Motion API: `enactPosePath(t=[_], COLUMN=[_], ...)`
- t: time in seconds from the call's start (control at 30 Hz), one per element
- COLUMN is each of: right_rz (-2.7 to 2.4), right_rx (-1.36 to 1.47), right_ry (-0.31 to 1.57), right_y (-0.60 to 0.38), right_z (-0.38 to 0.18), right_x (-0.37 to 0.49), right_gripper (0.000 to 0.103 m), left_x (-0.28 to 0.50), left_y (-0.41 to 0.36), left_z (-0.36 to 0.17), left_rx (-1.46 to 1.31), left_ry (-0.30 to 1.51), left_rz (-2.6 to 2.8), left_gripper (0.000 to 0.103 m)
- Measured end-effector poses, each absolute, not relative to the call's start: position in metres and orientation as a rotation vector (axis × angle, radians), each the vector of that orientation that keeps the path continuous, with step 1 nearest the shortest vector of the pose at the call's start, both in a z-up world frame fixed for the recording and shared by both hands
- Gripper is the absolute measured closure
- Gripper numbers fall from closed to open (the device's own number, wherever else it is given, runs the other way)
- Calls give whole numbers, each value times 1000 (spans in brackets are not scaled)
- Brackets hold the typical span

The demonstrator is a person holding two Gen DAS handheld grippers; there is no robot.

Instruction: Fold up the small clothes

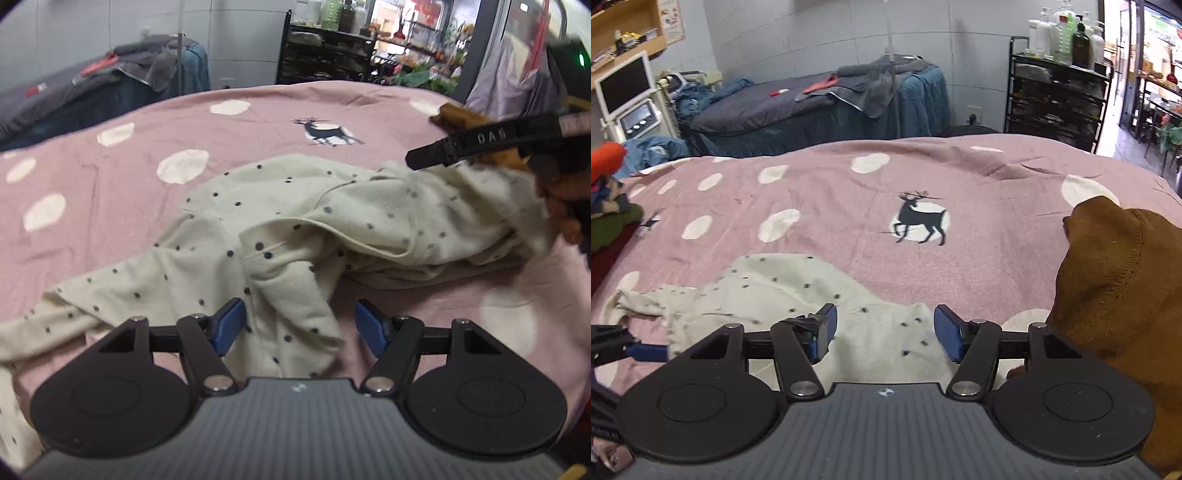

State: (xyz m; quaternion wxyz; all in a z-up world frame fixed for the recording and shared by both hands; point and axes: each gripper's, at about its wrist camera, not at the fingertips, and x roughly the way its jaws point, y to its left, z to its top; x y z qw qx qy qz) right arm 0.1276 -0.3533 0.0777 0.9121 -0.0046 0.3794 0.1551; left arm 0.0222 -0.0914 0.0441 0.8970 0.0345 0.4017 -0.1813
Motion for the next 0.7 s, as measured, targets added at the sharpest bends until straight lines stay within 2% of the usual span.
enactPosePath(t=[0.07,0.1,0.13,0.17,0.2,0.23,0.37,0.7], right_rz=[300,307,311,314,332,343,353,371], right_rx=[-22,-23,-18,-4,27,46,9,-37], right_ry=[806,830,860,886,900,890,736,365], right_y=[-352,-351,-350,-350,-351,-352,-352,-362], right_z=[69,64,58,54,52,53,77,181], right_x=[138,144,148,149,147,142,105,19], right_gripper=[6,6,11,26,80,92,94,96], left_x=[26,28,28,28,27,27,24,3], left_y=[-94,-94,-91,-88,-83,-77,-52,-3], left_z=[39,36,37,38,40,44,64,176], left_rx=[101,106,106,98,79,54,-34,-33], left_ry=[831,839,839,832,828,827,766,435], left_rz=[-340,-328,-322,-320,-322,-325,-286,-146], left_gripper=[62,68,75,81,84,88,95,96])
